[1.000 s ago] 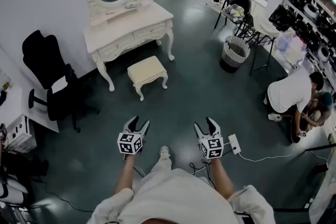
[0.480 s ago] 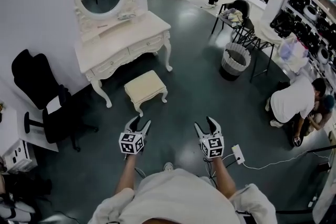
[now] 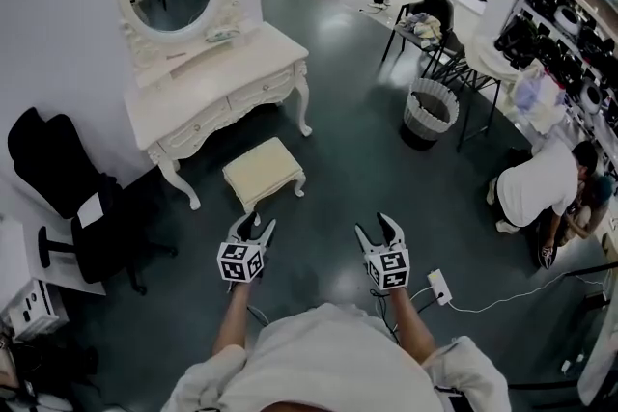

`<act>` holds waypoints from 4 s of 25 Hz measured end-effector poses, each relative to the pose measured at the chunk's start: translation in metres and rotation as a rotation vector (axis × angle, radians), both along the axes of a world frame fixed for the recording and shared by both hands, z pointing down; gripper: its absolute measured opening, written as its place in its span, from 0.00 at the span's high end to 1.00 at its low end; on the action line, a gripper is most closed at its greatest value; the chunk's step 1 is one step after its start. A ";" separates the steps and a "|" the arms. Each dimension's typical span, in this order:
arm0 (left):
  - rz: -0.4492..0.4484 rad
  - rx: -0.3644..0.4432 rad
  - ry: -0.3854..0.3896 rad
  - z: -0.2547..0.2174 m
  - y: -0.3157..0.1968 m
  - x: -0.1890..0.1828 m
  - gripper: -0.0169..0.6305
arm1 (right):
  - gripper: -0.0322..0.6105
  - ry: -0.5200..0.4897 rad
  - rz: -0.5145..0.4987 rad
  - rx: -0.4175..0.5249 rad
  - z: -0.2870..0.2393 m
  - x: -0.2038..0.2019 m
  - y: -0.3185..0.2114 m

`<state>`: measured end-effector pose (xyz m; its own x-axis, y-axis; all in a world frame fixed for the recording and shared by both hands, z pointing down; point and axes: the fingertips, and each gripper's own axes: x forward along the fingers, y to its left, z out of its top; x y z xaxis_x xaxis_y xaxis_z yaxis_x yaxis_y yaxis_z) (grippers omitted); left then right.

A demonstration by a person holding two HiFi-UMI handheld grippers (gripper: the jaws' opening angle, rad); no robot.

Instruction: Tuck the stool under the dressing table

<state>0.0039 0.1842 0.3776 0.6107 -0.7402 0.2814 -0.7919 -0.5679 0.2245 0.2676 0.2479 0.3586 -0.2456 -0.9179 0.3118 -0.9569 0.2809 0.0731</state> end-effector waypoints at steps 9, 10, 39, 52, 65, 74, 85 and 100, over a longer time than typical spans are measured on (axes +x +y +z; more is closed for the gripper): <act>0.000 -0.016 -0.002 0.009 -0.016 0.001 0.61 | 0.57 -0.012 0.022 -0.020 0.013 0.005 -0.015; -0.001 -0.015 -0.003 0.009 -0.019 0.001 0.61 | 0.57 -0.014 0.022 -0.019 0.013 0.005 -0.018; -0.052 -0.010 -0.024 -0.010 -0.250 0.069 0.61 | 0.57 -0.026 -0.044 -0.011 0.003 0.067 -0.264; -0.072 -0.001 -0.027 -0.016 -0.341 0.099 0.61 | 0.57 -0.017 -0.082 0.003 -0.005 0.095 -0.364; -0.131 -0.043 -0.022 0.001 -0.350 0.066 0.62 | 0.57 -0.020 -0.109 -0.037 0.010 0.076 -0.392; -0.180 -0.049 -0.008 -0.002 -0.367 0.018 0.62 | 0.57 -0.002 -0.150 -0.044 0.003 0.031 -0.416; -0.362 -0.045 0.004 -0.003 -0.366 -0.100 0.61 | 0.57 0.013 -0.333 -0.038 -0.003 -0.089 -0.472; -0.584 -0.058 0.000 0.006 -0.325 -0.201 0.61 | 0.57 0.011 -0.581 -0.036 0.005 -0.217 -0.488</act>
<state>-0.1969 -0.1408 0.3835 0.1066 -0.9375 0.3313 -0.9698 -0.0245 0.2426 0.0503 -0.2399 0.3639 -0.7023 -0.6220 0.3462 -0.6441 0.7623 0.0630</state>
